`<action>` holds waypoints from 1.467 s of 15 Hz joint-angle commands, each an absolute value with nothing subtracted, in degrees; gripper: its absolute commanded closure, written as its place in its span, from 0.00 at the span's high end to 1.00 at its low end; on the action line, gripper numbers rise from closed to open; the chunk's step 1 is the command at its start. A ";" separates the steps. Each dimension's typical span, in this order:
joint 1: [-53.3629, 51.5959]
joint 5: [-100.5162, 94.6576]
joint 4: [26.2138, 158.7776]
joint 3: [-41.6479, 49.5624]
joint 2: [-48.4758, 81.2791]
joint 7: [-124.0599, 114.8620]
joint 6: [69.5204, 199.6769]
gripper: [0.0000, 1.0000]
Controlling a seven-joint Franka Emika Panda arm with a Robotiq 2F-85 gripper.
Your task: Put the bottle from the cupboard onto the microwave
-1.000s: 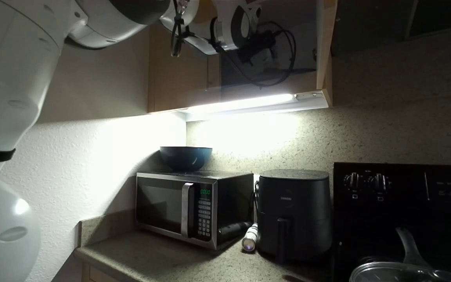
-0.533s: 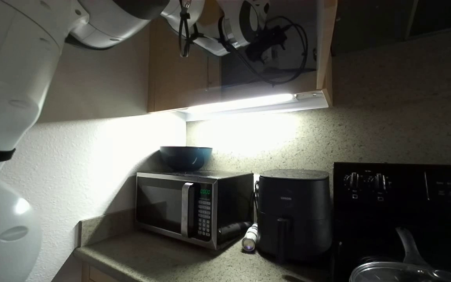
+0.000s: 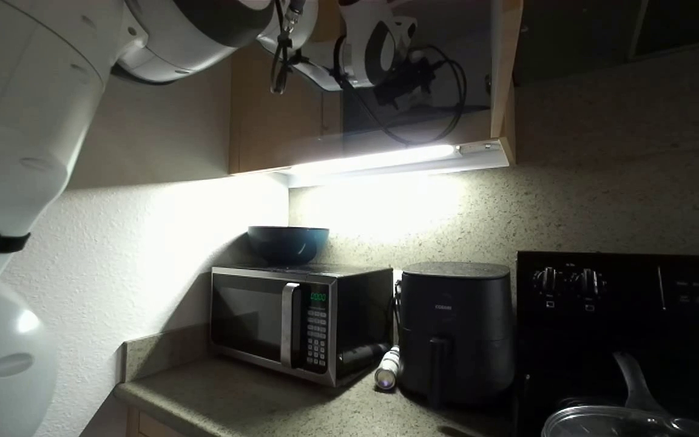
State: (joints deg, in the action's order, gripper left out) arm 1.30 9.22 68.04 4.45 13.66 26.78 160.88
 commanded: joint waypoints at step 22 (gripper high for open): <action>8.44 18.38 42.27 -4.58 29.47 39.41 148.71 0.67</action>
State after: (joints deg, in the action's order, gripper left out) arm 7.12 16.70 47.22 -2.72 26.63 36.23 151.12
